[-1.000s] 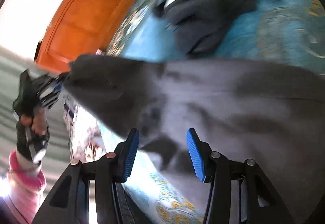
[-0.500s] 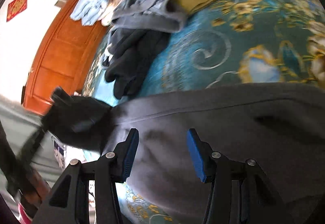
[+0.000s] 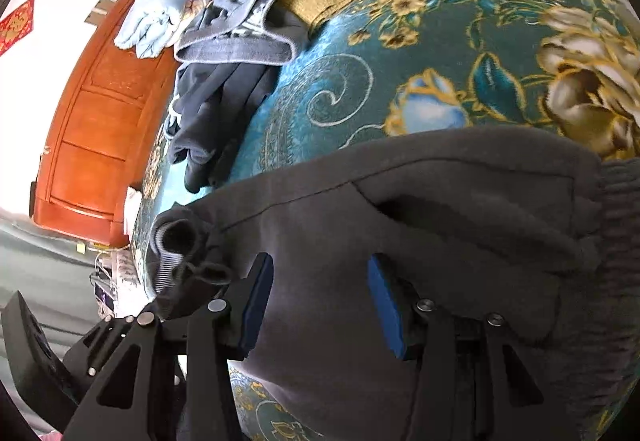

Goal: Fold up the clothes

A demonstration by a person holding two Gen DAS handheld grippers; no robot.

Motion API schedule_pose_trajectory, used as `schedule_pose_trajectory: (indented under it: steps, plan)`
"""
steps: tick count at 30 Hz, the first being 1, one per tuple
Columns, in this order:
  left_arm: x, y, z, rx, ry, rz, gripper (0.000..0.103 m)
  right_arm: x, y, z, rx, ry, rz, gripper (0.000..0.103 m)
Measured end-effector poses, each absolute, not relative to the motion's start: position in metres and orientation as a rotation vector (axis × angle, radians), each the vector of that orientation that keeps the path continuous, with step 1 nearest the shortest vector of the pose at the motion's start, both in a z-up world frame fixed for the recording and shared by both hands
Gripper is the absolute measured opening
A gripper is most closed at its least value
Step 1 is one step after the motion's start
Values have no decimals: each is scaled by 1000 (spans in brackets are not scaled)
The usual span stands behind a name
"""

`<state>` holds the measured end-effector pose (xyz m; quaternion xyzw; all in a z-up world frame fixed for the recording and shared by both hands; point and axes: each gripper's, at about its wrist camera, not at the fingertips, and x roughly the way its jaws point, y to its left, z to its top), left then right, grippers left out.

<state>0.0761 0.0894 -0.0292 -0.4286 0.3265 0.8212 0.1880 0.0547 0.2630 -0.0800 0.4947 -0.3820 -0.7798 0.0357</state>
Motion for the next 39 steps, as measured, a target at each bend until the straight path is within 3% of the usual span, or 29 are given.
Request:
schedule_pose_trajectory:
  steps: [2, 5, 11, 18, 19, 20, 21, 28, 30, 32, 35, 39]
  plan:
    - [78, 87, -24, -1196, 871, 2295, 55, 54, 262, -79, 1515, -1170, -2394, 51]
    - [79, 74, -9, -1181, 743, 2280, 62, 53, 264, -76, 1504, -1181, -2402, 51]
    - [47, -8, 5, -1311, 343, 2441, 64, 48, 251, -70, 1446, -1175, -2321, 55]
    - [10, -124, -8, -1615, -241, 2616, 64, 17, 191, -97, 1436, -1201, -2062, 56]
    - [10, -134, -10, -1630, -276, 2630, 64, 13, 187, -101, 1437, -1224, -2039, 60]
    - [12, -142, -11, -1641, -311, 2640, 64, 9, 183, -105, 1441, -1252, -2016, 74]
    - [13, -149, -13, -1652, -346, 2646, 64, 6, 181, -110, 1446, -1290, -1993, 77]
    - [18, -165, -23, -1701, -453, 2630, 64, -2, 176, -119, 1457, -1464, -1943, 78]
    - [17, -164, -23, -1699, -437, 2622, 64, -3, 176, -118, 1449, -1515, -1933, 68]
    - [16, -163, -23, -1700, -427, 2616, 64, -3, 172, -114, 1445, -1517, -1939, 26]
    - [14, -167, -25, -1710, -447, 2605, 64, -5, 162, -94, 1431, -1414, -1991, 17]
    - [12, -173, -22, -1691, -492, 2600, 64, 0, 159, -60, 1356, -1275, -2054, 15]
